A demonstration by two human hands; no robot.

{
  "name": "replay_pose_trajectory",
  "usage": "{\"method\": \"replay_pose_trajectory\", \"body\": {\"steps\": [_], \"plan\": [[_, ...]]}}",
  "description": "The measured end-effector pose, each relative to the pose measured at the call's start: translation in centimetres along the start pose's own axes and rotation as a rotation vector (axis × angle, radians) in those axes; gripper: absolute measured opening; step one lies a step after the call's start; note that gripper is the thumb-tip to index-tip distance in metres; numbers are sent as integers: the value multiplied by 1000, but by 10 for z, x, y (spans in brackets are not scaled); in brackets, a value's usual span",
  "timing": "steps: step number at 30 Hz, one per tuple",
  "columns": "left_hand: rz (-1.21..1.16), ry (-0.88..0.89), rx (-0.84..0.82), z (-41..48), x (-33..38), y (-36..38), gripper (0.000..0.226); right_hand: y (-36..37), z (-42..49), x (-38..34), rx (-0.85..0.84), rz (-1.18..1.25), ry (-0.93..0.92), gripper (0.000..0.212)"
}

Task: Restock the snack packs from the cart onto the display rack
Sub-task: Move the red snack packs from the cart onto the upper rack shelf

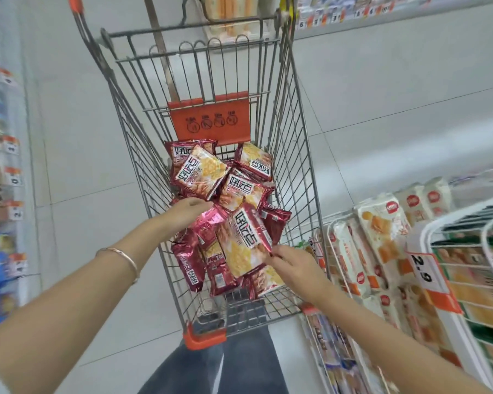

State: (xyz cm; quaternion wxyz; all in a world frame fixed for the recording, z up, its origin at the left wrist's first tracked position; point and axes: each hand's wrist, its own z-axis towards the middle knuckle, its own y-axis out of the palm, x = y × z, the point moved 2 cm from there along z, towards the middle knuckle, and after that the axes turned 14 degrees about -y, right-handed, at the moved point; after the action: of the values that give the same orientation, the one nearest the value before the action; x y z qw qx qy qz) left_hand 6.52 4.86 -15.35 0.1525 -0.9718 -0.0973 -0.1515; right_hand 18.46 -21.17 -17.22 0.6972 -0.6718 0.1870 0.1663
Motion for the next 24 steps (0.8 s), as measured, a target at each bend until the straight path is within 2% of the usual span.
{"method": "replay_pose_trajectory", "body": {"steps": [1, 2, 4, 6, 7, 9, 10, 12, 14, 15, 16, 17, 19, 20, 22, 24], "plan": [[3, 14, -74, 0, 1, 5, 69, 3, -2, 6, 109, 31, -62, 39], [2, 31, -161, 0, 2, 11, 80, 3, -1, 13, 170, 3, -124, 49], [13, 43, -287, 2, 1, 21, 92, -6, 9, 18, 302, -14, -214, 36], [63, -10, -324, 3, 0, 25, 103, -12, 17, 18, 402, -11, -186, 19], [65, -42, -342, 4, -2, 25, 104, -12, 20, 19, 440, 104, -31, 17], [-40, -54, -366, 5, -8, 24, 89, 5, 20, 31, 460, 416, 445, 22], [-125, -45, -333, 9, -13, 23, 79, 22, 18, 40, 400, 516, 661, 24], [-235, -29, -156, 15, -23, 18, 80, 69, 10, 56, 50, 484, 871, 35], [-308, -14, 59, 23, -34, 12, 99, 121, 1, 56, -349, 487, 959, 82], [-325, -8, 145, 26, -37, 9, 102, 145, -4, 53, -487, 499, 1011, 109], [-347, 8, 198, 26, -39, 8, 93, 164, -6, 47, -578, 490, 1049, 128], [-370, 31, 246, 25, -41, 7, 72, 179, -6, 41, -627, 458, 1057, 138], [-392, 86, 316, 17, -40, 9, 26, 199, 0, 35, -677, 344, 993, 139], [-401, 103, 346, 14, -41, 11, 18, 206, 5, 37, -681, 275, 947, 137], [-456, 95, 329, 10, -44, 14, 23, 213, 15, 46, -682, 230, 889, 132], [-515, 79, 275, 10, -47, 14, 41, 216, 20, 57, -662, 267, 855, 120]]}}
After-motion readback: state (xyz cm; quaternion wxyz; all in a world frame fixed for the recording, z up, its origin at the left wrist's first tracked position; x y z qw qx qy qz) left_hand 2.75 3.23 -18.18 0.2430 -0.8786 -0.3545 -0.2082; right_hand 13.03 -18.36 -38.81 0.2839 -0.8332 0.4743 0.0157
